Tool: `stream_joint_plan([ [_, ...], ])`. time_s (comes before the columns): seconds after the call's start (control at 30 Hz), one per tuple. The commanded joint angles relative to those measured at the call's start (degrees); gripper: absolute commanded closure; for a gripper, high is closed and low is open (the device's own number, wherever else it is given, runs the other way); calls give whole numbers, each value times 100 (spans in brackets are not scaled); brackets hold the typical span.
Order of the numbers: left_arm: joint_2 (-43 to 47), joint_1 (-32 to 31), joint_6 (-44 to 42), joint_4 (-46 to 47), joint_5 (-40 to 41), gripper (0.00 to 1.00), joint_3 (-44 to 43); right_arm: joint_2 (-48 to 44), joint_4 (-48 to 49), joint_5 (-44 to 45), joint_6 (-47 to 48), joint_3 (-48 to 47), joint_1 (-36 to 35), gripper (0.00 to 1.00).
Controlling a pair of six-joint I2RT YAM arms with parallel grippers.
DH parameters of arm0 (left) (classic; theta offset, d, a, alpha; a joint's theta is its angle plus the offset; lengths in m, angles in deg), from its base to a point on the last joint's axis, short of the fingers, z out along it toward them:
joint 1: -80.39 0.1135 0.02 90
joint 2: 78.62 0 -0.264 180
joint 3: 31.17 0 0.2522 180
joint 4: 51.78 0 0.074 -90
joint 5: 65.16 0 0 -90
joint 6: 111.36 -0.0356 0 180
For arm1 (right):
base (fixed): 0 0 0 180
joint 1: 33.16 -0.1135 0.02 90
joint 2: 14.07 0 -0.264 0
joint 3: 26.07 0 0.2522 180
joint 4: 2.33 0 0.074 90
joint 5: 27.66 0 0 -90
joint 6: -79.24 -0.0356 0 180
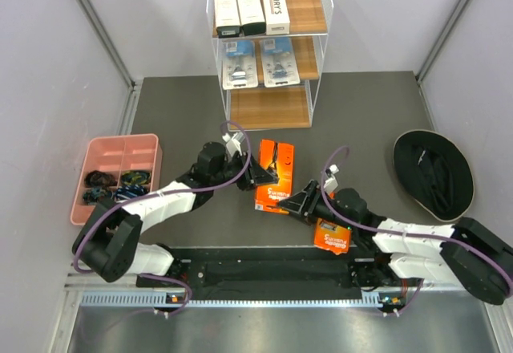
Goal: Place and organize the shaving razors onto the shelf
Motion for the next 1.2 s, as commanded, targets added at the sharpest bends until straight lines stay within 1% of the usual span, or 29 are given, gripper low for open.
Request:
stream_joint_plan([
  [0.0,200,12,264,876,-197,87,132,332,1499,-20,-232,-55,41,42],
  [0.07,165,21,422,1104,-276,87,263,438,1719,-20,-320,-28,33,44],
  [0.1,147,12,475,1184,-293,87,298,534,1990,-28,-346,-2,41,45],
  [0.23,156,21,694,1535,-276,87,492,771,2545,-20,-522,42,41,47],
  [0.33,147,21,783,1659,-250,87,554,1008,2818,-107,-575,7,33,54],
  [0.37,156,12,792,1668,-224,87,545,1062,2888,-142,-601,-2,41,58],
  [0.43,165,12,800,1677,-215,87,545,1211,3177,-152,-689,42,50,63],
  [0.53,156,21,809,1677,-215,86,527,1299,3433,-73,-794,147,41,74],
  [0.57,147,12,801,1677,-223,85,527,1308,3451,-38,-812,191,41,84],
  [0.6,156,12,792,1686,-215,82,545,1317,3452,-29,-821,200,33,87],
  [0.63,165,21,792,1686,-223,75,562,1317,3443,-20,-830,200,41,89],
  [0.67,165,12,774,1686,-232,66,563,1300,3434,-11,-821,227,33,93],
  [0.7,173,12,748,1677,-250,51,571,1291,3425,-11,-821,227,41,94],
  [0.8,182,21,695,1616,-250,35,615,1212,3338,7,-821,227,42,98],
  [0.83,182,12,686,1581,-241,27,615,1186,3311,15,-812,235,41,98],
  [0.93,217,12,590,1405,-206,18,615,1089,3188,33,-803,244,41,100],
  [1.13,445,144,133,685,-13,15,589,747,2767,164,-795,332,41,100],
  [1.17,498,188,72,449,57,14,580,702,2679,174,-786,367,50,100],
])
